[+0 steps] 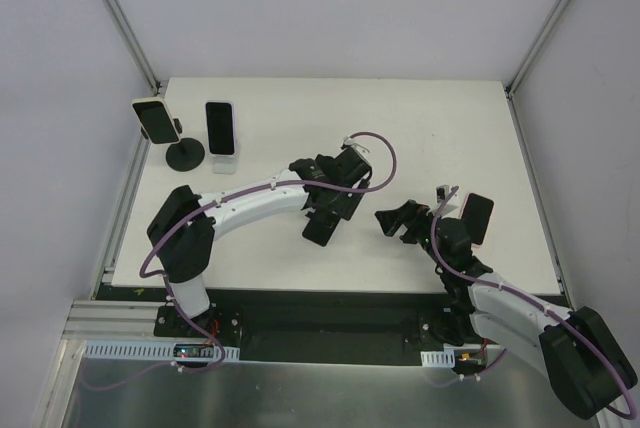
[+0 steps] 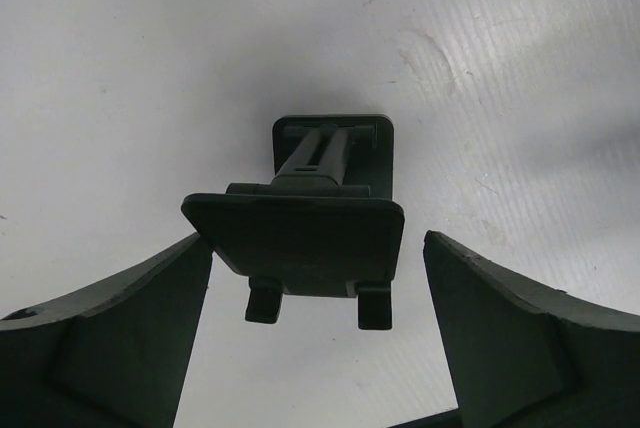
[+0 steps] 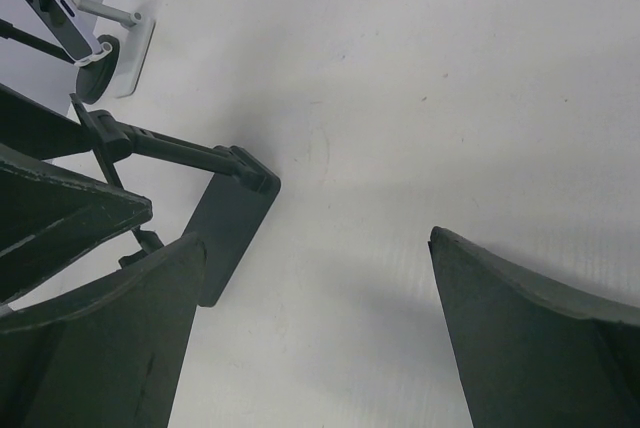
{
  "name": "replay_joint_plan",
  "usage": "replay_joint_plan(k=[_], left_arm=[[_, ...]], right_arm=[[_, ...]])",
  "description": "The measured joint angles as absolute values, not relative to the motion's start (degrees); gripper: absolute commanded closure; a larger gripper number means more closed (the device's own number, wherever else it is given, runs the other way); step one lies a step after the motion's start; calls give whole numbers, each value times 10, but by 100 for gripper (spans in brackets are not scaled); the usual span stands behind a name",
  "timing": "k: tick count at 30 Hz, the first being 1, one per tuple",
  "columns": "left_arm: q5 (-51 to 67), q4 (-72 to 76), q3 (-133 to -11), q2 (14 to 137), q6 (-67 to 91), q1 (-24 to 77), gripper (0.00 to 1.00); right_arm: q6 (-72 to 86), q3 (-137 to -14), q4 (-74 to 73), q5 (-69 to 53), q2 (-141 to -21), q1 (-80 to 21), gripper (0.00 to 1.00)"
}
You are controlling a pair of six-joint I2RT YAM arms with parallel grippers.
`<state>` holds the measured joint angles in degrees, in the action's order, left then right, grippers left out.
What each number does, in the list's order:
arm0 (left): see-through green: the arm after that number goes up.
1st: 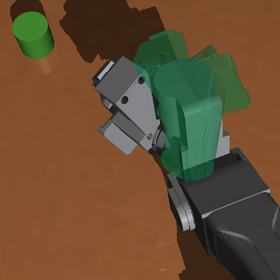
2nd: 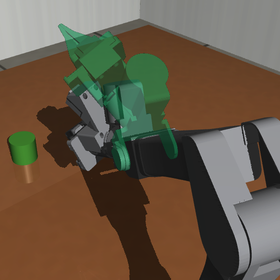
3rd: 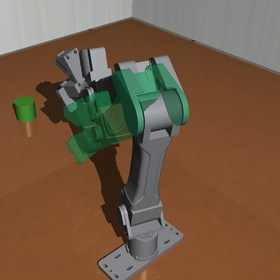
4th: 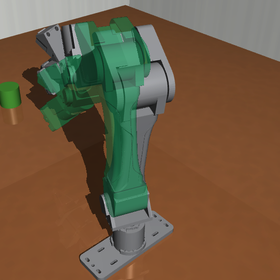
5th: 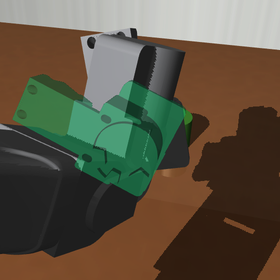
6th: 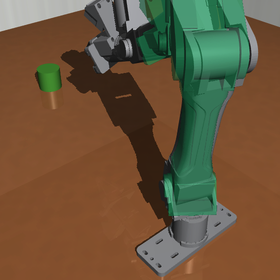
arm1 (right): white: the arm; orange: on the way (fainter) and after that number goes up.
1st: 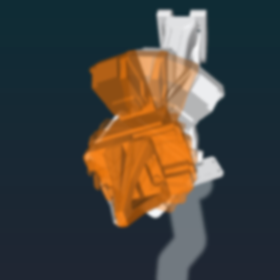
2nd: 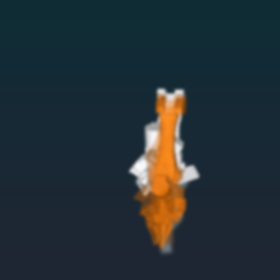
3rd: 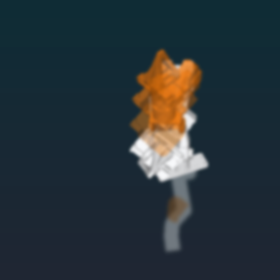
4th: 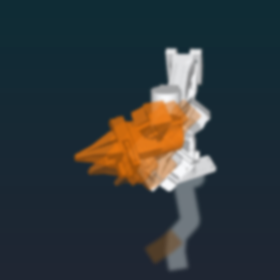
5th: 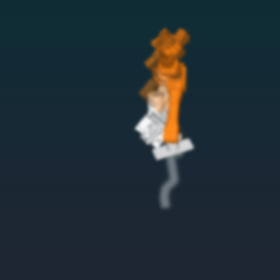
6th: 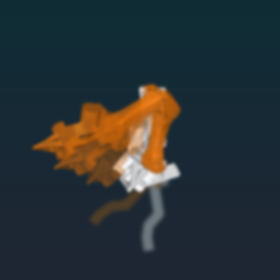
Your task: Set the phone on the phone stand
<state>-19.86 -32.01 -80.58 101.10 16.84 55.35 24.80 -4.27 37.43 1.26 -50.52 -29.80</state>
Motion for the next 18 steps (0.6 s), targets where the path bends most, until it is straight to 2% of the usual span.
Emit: replay_joint_plan(k=[8, 15, 18], left_arm=[[-185, -320, -806, 1012, 168, 539, 28], [-182, -320, -809, 1013, 166, 531, 44], [-176, -320, -811, 1014, 164, 528, 59]], right_arm=[[248, -43, 375, 9, -505, -296, 4], [248, -43, 375, 8, -505, -296, 4], [248, -43, 375, 8, -505, -296, 4]])
